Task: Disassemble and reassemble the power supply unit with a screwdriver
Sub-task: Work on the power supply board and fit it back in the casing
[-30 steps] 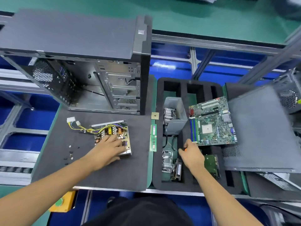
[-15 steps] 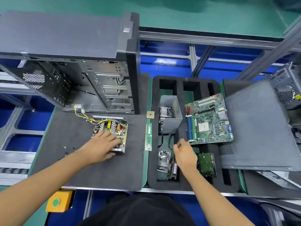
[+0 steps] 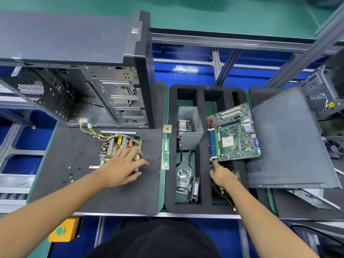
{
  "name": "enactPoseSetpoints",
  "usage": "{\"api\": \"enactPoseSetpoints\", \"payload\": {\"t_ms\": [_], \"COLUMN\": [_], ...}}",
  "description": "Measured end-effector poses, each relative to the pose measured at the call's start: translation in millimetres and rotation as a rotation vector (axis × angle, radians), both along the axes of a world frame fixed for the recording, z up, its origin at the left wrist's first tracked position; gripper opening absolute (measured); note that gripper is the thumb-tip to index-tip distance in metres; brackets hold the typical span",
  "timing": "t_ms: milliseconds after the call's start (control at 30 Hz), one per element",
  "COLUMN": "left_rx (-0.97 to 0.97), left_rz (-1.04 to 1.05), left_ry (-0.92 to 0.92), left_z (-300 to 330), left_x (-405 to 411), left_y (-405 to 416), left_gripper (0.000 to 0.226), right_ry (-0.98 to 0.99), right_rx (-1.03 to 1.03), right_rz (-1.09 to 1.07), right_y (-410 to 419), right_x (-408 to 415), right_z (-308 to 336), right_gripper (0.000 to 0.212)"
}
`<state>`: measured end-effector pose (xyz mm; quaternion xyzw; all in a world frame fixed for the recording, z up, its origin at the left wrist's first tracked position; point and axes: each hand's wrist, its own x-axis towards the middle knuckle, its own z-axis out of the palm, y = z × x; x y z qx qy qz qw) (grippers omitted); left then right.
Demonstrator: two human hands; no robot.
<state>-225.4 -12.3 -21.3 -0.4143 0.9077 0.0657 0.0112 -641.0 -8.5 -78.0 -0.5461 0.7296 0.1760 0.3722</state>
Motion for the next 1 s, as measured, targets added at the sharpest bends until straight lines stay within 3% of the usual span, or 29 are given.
{"api": "enactPoseSetpoints", "payload": {"t_ms": [167,400,600,733,867,1000], "left_rx": [-0.040,0.008,0.092,0.233,0.437,0.515], "left_rz": [-0.071,-0.210,-0.229,-0.166,-0.078,-0.007], "left_ry": [0.042,0.094,0.140,0.073,-0.047,0.038], "left_z": [0,4,0,-13,-25,-33], "left_x": [-14,-72,-132,-174,-204,-224], "left_y": [12,17,17,13,7,7], "left_gripper": [0.030,0.028,0.023,0.038,0.071,0.082], "right_ry": [-0.133,-0.047,-0.142,-0.251,-0.354,-0.413], "right_rx": [0.045,-0.025,-0.033,-0.024,0.022,0.051], "right_rz": [-0.064,-0.007,-0.131,-0.243,-0.320,-0.446], "right_y": [5,5,-7,-15,-16,-17], "right_x": [-6,-4,-16,-21,-26,-31], "right_z": [0,5,12,21,28,33], "right_gripper": [0.021,0.020,0.017,0.023,0.027,0.026]}}
